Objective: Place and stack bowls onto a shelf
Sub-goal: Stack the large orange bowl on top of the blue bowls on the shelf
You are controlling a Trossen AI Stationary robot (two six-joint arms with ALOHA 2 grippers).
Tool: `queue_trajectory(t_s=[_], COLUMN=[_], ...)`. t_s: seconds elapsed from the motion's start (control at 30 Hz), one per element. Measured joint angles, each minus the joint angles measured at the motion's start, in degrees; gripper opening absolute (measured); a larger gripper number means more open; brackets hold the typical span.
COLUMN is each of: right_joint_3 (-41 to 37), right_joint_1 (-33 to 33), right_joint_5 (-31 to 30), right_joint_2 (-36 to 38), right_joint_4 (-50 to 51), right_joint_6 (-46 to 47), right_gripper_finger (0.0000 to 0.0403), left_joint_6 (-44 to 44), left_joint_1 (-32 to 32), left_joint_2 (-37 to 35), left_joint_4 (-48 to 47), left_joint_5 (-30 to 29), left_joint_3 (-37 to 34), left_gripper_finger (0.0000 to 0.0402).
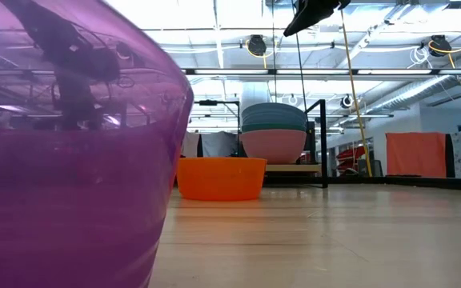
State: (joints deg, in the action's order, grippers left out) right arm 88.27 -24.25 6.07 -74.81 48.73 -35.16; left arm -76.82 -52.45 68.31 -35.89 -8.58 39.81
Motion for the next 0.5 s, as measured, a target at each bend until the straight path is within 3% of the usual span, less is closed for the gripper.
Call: queue_trajectory(t_s=[0.5], right_joint_3=[0.0], right_joint_1=[0.0], right_joint_5=[0.0], right_joint_2=[0.0], right_joint_4=[0.0], right_joint_6=[-0.3], right_gripper_finger=[0.0125], left_joint_6=[0.6], left_joint_1=[-2.5], left_joint_2=[0.2], left_joint_4=[-0.5], left_joint_5=[-0.1], left_joint_3=[0.0], left_gripper_finger=[0.0074])
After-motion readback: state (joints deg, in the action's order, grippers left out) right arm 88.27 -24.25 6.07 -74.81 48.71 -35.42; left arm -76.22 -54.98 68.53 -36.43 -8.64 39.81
